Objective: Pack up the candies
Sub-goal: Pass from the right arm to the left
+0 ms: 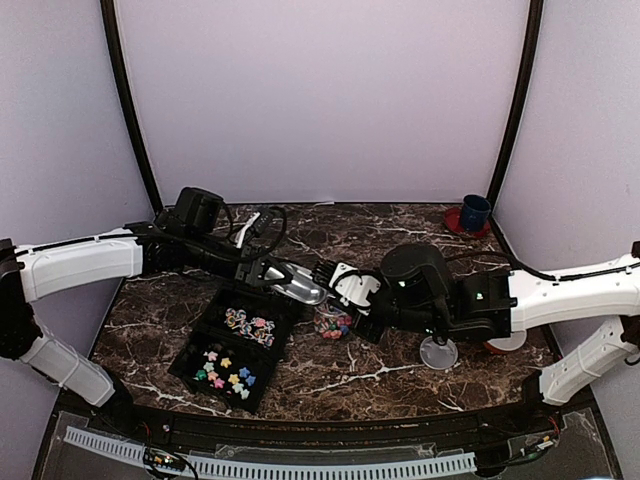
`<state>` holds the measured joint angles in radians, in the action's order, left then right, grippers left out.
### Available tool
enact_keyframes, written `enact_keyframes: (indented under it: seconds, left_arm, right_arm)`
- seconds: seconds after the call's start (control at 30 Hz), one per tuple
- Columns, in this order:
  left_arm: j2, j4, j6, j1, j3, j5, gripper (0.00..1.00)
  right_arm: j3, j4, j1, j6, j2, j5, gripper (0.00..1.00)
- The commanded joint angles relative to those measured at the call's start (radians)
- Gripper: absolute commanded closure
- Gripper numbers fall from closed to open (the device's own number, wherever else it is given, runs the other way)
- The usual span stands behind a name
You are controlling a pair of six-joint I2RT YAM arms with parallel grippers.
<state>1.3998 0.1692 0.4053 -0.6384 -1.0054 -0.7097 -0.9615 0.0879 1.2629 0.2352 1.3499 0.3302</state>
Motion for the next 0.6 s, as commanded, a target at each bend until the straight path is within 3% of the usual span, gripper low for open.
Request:
enact_keyframes:
  seconds: [0.0,0.33,0.57]
  left_arm:
    - [0.006,-0.048,0.001,-0.001,0.017,-0.065,0.56]
    - [0.013,-0.084,0.018,-0.001,0.026,-0.093,0.99]
    - [0.000,-0.127,0.035,-0.001,0.046,-0.121,1.00]
  right_arm:
    - [0.035,-0.135,0.000,0.033,-0.034,0.007,1.00]
    - [0.050,-0.151,0.005,0.060,-0.014,-0.004,1.00]
    - [0.096,-0.236,0.004,0.040,-0.066,-0.013,0.83]
